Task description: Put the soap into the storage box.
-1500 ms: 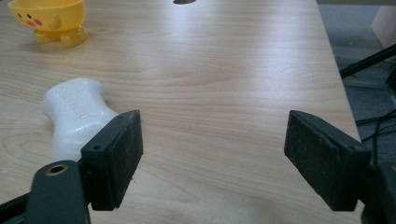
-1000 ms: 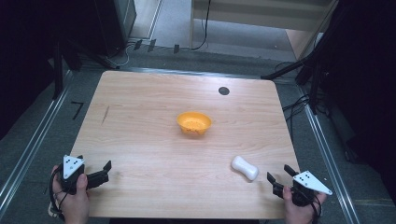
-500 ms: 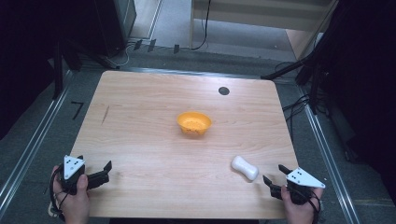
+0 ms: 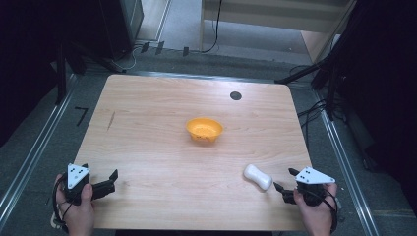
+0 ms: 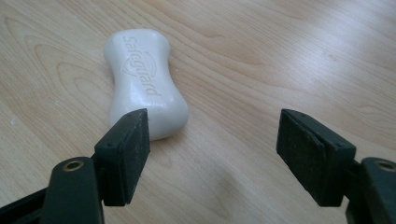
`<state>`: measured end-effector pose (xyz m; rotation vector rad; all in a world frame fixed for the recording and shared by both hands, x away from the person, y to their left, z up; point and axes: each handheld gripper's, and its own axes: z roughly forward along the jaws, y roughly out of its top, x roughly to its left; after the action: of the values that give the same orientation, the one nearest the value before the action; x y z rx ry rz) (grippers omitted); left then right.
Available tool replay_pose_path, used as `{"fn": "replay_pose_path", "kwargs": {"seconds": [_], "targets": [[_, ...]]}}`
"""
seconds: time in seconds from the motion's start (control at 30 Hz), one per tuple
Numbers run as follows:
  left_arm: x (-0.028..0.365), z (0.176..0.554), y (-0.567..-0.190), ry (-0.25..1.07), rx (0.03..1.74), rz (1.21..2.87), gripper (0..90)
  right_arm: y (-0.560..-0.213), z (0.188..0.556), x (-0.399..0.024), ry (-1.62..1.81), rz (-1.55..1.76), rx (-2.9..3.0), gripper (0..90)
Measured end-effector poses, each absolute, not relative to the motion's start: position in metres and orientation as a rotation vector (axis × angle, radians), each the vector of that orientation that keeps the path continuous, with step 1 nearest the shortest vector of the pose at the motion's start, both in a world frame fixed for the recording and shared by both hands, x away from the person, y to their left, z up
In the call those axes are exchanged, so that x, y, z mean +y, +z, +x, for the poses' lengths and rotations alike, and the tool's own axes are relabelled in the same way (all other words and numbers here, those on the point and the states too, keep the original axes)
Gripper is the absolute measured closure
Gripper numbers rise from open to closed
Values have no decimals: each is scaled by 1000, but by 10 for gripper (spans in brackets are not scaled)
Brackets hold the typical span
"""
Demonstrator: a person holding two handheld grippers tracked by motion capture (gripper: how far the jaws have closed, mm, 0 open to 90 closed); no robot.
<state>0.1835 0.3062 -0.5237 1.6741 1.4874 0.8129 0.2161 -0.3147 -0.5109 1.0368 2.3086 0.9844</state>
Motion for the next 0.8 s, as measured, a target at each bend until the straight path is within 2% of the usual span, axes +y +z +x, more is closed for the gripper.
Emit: {"fn": "replay_pose_path", "kwargs": {"seconds": [0.8], "targets": [[307,184,-524,806,1490,1684,0,-491,247,-299,859,967,2514,269]]}}
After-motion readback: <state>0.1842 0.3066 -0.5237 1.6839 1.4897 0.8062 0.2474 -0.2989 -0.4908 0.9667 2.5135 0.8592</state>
